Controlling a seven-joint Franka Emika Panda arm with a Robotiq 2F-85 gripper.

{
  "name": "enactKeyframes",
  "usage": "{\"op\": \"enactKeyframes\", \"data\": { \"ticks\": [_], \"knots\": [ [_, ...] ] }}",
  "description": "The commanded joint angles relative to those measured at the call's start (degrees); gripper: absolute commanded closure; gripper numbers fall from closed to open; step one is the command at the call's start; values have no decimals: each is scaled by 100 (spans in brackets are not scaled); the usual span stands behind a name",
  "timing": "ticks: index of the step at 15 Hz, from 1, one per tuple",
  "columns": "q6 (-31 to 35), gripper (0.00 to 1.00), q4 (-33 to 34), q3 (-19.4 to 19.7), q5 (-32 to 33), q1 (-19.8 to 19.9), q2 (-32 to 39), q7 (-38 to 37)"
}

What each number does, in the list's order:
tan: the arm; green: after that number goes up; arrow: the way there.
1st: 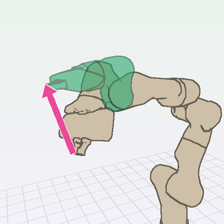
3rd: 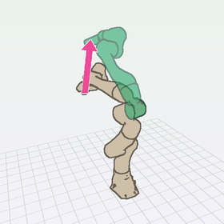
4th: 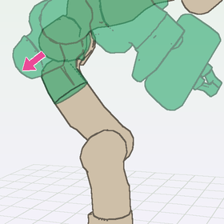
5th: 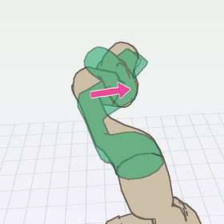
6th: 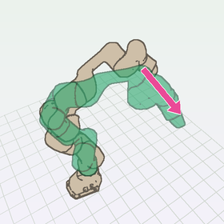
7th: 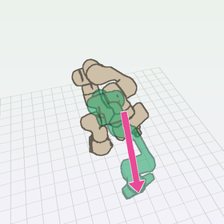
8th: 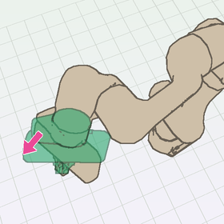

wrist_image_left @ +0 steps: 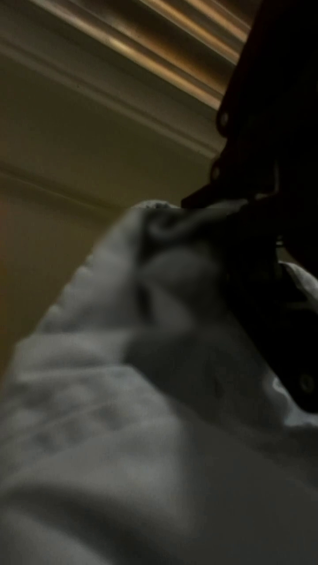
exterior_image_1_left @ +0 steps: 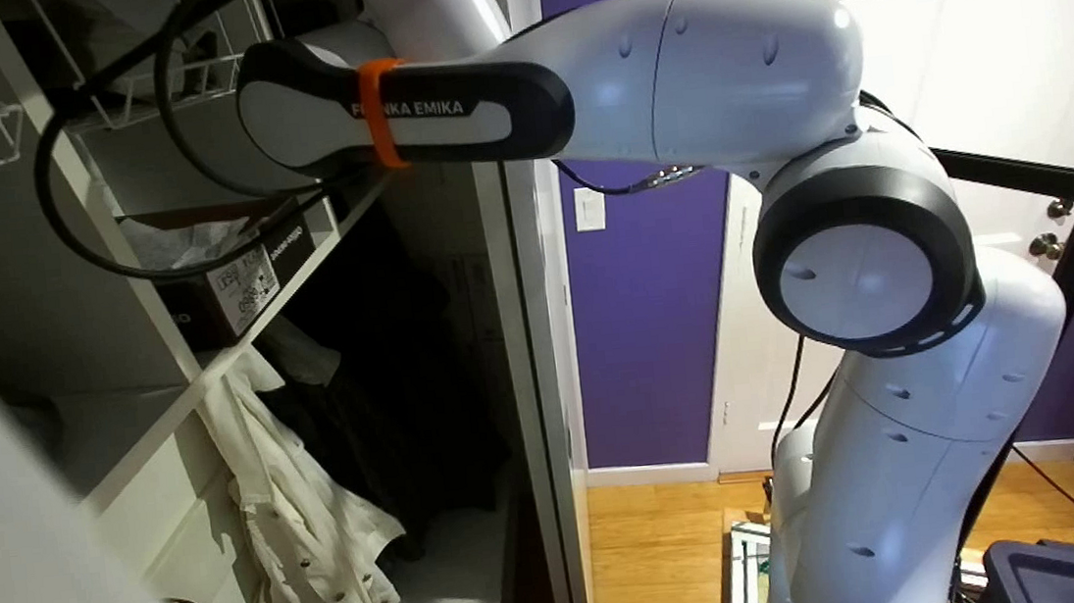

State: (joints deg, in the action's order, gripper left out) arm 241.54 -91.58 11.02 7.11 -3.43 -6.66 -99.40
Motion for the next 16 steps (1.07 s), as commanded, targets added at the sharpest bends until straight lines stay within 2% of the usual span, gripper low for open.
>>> {"op": "enactKeyframes", "data": {
  "ticks": [1,2,3,8,16],
  "knots": [
    [-5,88,33,-161,-12,188,23,-31],
    [-5,88,40,-162,-12,189,23,-30],
    [-5,97,50,-162,-12,190,25,-30],
    [90,97,21,-251,-194,248,145,67],
    [89,97,348,-347,-454,338,453,94]
  ]
}}
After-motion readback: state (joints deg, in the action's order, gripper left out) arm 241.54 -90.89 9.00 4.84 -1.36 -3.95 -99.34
